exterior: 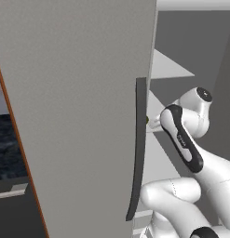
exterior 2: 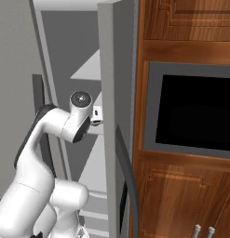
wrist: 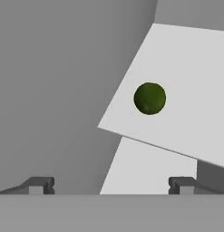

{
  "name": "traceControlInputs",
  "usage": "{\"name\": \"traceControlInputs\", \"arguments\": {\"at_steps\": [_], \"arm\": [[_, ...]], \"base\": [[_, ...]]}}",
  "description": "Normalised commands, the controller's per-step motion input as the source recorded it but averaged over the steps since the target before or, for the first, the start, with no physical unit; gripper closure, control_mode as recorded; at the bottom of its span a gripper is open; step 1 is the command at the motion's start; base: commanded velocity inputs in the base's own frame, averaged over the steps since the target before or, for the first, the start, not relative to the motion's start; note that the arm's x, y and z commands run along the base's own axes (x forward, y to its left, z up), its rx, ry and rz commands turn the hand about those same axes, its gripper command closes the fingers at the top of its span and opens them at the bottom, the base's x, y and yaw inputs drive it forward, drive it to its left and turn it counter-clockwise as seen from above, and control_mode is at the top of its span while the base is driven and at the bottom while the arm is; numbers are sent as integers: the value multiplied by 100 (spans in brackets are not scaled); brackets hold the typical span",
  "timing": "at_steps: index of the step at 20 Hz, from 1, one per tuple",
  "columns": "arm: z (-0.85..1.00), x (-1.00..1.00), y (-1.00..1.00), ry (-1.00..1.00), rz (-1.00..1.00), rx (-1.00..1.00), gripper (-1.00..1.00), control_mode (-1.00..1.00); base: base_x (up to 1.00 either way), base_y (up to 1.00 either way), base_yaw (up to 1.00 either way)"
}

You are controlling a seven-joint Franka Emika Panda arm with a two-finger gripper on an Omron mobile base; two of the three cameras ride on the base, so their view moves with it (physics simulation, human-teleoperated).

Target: Take the mushroom, lime, and carrot from the freezer and place them in the bowl on the counter.

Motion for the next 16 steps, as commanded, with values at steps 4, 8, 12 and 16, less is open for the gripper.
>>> {"name": "traceControlInputs", "arguments": {"at_steps": [4, 8, 12, 16], "arm": [[-16, 39, -3, 0, 0, 0, -100, -100], [-12, 42, -6, 0, 3, 0, -100, -100], [-17, 42, 0, -1, 7, 0, -100, -100], [-25, 44, 0, -1, 7, 0, -100, -100]], "base": [[0, 0, 0], [0, 0, 0], [0, 0, 0], [0, 0, 0]]}}
